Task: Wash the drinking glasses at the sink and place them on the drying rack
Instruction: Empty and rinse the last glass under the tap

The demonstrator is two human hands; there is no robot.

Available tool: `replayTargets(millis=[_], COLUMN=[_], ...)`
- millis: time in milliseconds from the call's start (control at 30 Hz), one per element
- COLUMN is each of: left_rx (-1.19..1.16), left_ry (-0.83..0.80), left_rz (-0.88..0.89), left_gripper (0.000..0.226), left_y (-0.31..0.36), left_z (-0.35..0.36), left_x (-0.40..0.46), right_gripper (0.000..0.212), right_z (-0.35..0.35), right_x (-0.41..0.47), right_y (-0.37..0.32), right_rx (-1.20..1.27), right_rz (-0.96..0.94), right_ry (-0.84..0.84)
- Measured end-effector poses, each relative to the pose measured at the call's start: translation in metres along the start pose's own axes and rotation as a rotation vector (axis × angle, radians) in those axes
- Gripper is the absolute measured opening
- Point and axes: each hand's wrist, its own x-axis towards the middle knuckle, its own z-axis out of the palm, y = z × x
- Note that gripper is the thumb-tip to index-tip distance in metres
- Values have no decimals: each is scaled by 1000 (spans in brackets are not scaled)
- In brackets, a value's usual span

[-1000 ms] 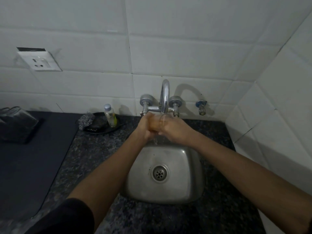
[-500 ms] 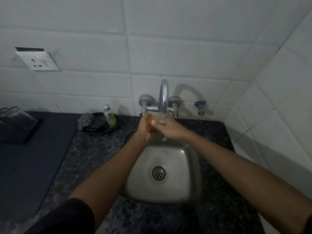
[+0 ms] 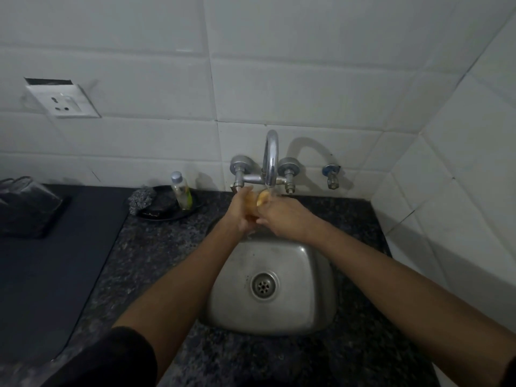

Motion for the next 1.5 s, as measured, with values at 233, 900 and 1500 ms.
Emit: replayTargets(millis=[233,900,1500], left_rx=[-119,-22,-133], left_ry=[-7,-19,259], left_rz=[99,102,240], left_gripper=[44,34,49], left_y=[-6,-12,-14], left_z=[0,-2,6], left_x=[-2,-6,-20], right_gripper=[34,40,32], right_z=[-4,18,15], right_x=[-1,-8,-19], right_y=[-19,-8,-12], right_rx=[712,696,1776], right_rz=[242,225,545], right_ry=[9,25,-4])
